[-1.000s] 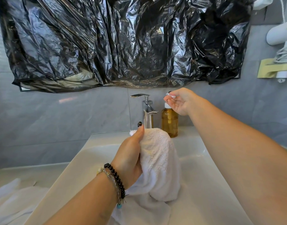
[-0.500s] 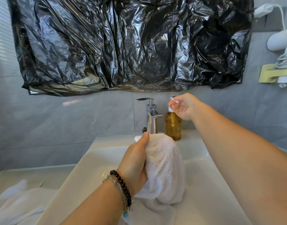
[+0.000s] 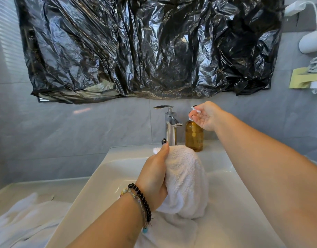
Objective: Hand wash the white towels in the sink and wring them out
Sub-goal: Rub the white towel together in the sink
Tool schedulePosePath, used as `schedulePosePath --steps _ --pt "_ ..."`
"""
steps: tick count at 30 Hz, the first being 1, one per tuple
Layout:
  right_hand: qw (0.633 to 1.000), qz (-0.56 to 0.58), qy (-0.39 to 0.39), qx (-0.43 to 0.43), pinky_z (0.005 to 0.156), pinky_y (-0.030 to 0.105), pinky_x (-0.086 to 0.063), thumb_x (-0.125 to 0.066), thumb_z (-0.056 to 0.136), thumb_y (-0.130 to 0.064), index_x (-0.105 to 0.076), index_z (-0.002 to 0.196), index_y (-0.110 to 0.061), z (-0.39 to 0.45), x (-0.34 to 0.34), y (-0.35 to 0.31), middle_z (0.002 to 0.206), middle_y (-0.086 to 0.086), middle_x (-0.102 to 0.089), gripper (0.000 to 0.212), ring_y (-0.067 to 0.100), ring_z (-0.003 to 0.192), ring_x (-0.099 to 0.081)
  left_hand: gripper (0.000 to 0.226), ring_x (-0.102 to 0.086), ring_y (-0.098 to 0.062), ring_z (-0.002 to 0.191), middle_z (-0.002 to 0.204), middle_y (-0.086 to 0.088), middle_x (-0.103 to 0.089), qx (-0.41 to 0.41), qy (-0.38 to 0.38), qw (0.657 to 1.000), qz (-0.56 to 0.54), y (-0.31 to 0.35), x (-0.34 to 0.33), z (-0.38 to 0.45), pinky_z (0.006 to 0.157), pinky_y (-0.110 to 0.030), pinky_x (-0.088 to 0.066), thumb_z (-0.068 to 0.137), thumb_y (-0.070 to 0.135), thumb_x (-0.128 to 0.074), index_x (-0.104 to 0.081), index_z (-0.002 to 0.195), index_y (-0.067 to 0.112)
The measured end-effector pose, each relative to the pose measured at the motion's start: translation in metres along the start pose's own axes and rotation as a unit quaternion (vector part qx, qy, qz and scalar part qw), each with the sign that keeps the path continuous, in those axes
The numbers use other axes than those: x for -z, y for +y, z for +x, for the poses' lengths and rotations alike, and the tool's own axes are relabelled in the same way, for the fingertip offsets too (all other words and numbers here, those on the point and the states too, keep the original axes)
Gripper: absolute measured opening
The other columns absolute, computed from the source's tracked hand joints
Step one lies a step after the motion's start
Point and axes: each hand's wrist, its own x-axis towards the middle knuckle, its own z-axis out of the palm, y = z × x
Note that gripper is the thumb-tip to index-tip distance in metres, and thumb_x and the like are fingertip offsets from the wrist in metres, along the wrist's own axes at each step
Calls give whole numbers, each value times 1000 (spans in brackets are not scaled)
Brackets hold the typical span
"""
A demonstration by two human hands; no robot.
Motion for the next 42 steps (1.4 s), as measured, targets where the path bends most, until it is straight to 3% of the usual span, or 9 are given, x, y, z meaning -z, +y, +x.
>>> schedulePosePath --steps 9,16,22,24,26,30,32,39,42 --pt "998 -58 15 32 43 20 -53 -53 98 -13 -51 123 9 5 -13 -1 84 14 -66 33 17 67 -68 49 -72 -26 100 102 -12 -76 1 18 999 40 -3 0 12 97 -41 -52 101 47 -45 -69 112 6" --pt "1000 0 -11 -22 46 31 -57 -50 96 -41 -47 117 13 -35 11 -8 98 26 -65 57 36 69 -70 49 -71 -26 102 104 -12 -76 4 19 999 30 -5 2 14 98 -41 -51 101 46 -44 -70 112 6" --pt "991 9 -54 124 81 28 -52 -40 102 -28 -60 113 5 -118 5 43 102 19 -67 40 30 100 -65 55 -67 -32 108 110 -22 -72 2 17 996 -93 6 -3 4 95 -40 -49 101 43 -46 -65 116 -6" --pt "954 -127 -28 271 92 19 -46 -48 99 -26 -64 118 -4 -142 3 71 118 7 -66 34 19 116 -60 58 -67 -34 109 113 -24 -70 -1 13 993 -120 5 -3 -5 98 -43 -48 101 45 -44 -64 118 -6" --pt "846 -335 -53 410 103 10 -33 -43 96 -43 -50 139 -10 -162 3 97 138 -7 -50 55 4 131 -43 61 -69 -34 106 115 -25 -69 -1 -10 988 -154 2 -1 -17 99 -45 -48 102 47 -39 -64 119 -6" --pt "713 -539 -140 426 116 15 6 -9 85 -77 2 154 -16 -169 -1 142 158 -13 7 93 -2 145 12 65 -74 -31 91 111 -22 -71 8 -44 980 -196 -3 7 -40 85 -41 -59 103 47 -33 -73 107 -5" --pt "661 -606 -113 428 115 20 14 -2 84 -75 13 153 -16 -169 -5 154 159 -7 20 92 0 143 24 63 -72 -30 99 120 -20 -68 5 -46 979 -200 -3 14 -45 97 -40 -52 103 49 -32 -63 125 -2" --pt "780 -538 -59 315 120 32 12 -6 87 -75 16 152 -19 -171 -18 151 159 -8 21 88 -3 140 22 68 -68 -39 107 121 -28 -65 18 -83 979 -186 1 33 -54 93 -47 -48 102 51 -35 -57 124 -9" --pt "734 -566 -86 366 119 27 12 -5 79 -82 11 153 -19 -177 -16 157 157 -14 21 99 -3 142 23 65 -61 -40 119 129 -27 -61 28 -111 972 -207 1 37 -46 106 -50 -45 100 50 -41 -56 131 -6"
